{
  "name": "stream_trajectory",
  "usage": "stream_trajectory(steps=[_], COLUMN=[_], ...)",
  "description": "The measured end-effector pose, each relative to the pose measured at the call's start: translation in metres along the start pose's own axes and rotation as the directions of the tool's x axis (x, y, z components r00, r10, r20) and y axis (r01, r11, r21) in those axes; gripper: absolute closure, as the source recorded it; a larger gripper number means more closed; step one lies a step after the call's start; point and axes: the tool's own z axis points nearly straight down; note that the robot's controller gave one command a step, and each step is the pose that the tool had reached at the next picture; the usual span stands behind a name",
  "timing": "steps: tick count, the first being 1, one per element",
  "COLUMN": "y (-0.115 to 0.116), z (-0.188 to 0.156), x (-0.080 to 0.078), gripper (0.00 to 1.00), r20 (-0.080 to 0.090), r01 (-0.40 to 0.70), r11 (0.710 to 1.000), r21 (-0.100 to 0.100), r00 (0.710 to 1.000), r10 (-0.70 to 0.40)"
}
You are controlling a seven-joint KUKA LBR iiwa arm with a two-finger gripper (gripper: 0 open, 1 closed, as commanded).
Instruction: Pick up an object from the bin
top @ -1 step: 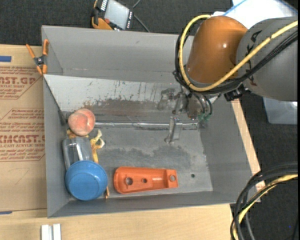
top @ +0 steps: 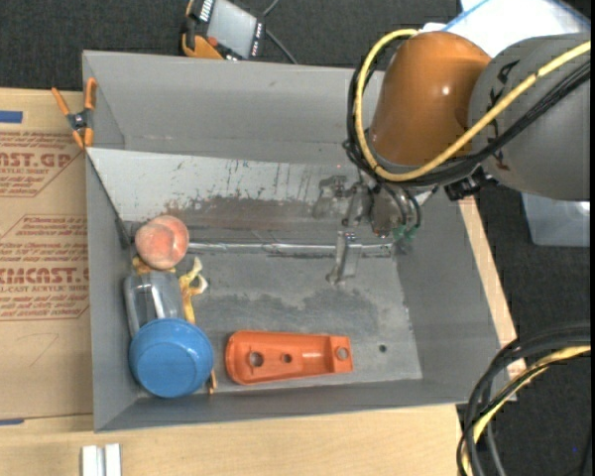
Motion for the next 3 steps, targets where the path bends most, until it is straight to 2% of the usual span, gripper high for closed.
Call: stream_trajectory(steps=[1, 2, 3], y=[0.037, 0.008, 0.019], z=[-0.098, -0.027, -0.102], x=[0.02, 0.035, 0.028], gripper=[0.0, 0.0, 0.0], r20=[0.0, 0.0, 0.005], r01=[0.112, 0.123, 0.12], r11=[0.994, 0.992, 0.993], r21=[0.0, 0.0, 0.0], r00=[0.994, 0.992, 0.993], r10=[-0.112, -0.123, -0.12])
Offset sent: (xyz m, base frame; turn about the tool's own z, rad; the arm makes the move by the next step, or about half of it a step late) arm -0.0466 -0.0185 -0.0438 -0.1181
